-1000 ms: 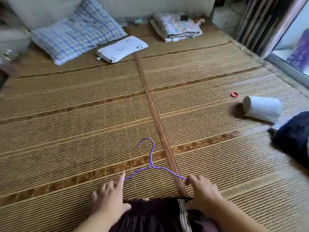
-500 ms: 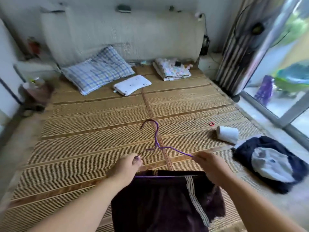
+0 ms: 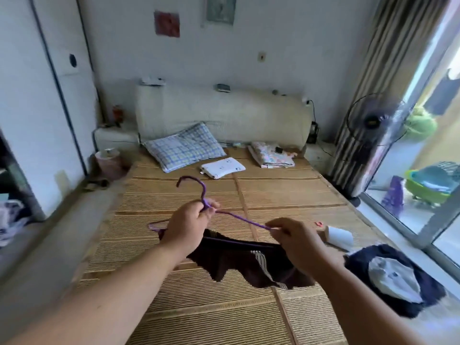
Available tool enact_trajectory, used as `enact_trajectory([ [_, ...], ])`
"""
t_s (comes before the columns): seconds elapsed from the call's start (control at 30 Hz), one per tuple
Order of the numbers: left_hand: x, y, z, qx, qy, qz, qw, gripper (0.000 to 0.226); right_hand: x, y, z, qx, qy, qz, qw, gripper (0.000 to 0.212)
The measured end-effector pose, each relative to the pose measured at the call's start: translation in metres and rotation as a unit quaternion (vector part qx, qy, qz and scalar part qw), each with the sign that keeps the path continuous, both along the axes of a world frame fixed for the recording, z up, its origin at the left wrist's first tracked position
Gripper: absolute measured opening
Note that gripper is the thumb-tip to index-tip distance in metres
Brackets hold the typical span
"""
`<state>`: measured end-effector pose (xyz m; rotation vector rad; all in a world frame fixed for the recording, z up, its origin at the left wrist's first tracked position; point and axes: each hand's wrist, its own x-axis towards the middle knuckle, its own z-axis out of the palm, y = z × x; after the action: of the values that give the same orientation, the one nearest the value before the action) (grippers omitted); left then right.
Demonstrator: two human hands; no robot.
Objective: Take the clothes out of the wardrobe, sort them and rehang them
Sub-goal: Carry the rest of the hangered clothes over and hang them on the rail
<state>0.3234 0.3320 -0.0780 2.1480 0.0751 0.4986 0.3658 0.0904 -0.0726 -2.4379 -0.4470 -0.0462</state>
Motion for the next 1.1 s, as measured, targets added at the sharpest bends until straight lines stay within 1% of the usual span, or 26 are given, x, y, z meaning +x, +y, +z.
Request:
enact_trajectory([
  [0.17,-0.080,0.060,0.044,0.008,-0.009,0.089,0.996,0.029,-0.055,0.069,0.028,-0.008,-0.061,0.082,0.995,0.016],
  [0.4,-0.193,0.177,0.078,0.041,-0.002,0.191,0.981,0.030,-0.124,0.208,0.058,-0.065,-0.052,0.221,0.972,0.019],
  [0.57,-0.269,0.280,0.077,0.037,0.004,0.247,0.968,0.027,-0.177,0.327,0.065,-0.049,-0.062,0.290,0.954,0.021],
  [0.67,-0.303,0.342,0.077,0.039,0.015,0.251,0.967,0.026,-0.211,0.402,0.064,-0.039,-0.056,0.321,0.945,0.019],
  [0.73,-0.324,0.383,0.077,0.034,0.017,0.255,0.966,0.025,-0.230,0.449,0.067,-0.028,-0.023,0.335,0.942,0.015],
  [0.8,-0.348,0.430,0.082,0.020,0.016,0.258,0.966,0.022,-0.246,0.500,0.072,0.010,0.020,0.341,0.940,0.009],
  [0.9,-0.374,0.497,0.093,-0.001,0.016,0.245,0.969,0.020,-0.267,0.567,0.083,0.038,0.053,0.347,0.936,0.018],
  [1.1,-0.381,0.594,0.121,0.002,0.035,0.215,0.976,0.017,-0.285,0.663,0.097,0.062,0.063,0.307,0.948,0.016],
])
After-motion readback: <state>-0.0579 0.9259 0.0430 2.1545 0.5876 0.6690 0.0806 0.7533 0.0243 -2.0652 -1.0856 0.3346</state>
